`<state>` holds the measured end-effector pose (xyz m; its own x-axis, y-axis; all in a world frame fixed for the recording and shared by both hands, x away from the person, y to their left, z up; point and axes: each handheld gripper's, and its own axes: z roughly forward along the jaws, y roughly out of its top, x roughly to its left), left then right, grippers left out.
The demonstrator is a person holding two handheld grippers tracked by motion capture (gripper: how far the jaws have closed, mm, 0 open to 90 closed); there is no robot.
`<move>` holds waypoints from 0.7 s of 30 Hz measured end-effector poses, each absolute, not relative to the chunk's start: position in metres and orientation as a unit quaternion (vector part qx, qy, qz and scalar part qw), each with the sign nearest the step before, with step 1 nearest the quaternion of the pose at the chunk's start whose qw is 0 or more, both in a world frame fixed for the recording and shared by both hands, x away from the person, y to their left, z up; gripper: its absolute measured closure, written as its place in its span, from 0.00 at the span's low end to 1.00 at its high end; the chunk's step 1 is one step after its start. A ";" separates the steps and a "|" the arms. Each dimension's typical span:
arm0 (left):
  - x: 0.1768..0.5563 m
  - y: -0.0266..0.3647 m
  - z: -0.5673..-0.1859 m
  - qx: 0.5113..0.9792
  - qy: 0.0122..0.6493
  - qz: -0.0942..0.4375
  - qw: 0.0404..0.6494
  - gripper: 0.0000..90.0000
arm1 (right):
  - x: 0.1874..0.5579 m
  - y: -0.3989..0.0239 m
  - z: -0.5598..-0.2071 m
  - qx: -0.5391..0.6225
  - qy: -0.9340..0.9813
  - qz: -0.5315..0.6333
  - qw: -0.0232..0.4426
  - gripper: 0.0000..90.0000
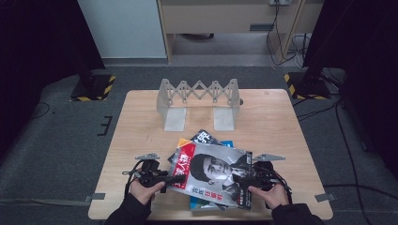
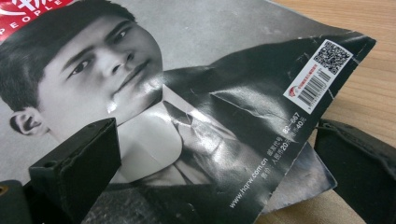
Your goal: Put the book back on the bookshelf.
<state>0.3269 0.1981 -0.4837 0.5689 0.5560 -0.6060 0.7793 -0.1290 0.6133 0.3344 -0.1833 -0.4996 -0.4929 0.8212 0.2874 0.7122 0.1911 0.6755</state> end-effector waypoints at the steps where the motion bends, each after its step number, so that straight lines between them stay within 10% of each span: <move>1: 0.327 0.196 -0.485 0.747 0.448 -0.117 0.477 0.55 | 0.335 -0.184 -0.500 0.496 0.770 0.395 0.072 0.02; 21: 0.327 0.196 -0.475 0.728 0.458 -0.139 0.491 0.87 | 0.336 -0.185 -0.497 0.485 0.774 0.398 0.078 0.05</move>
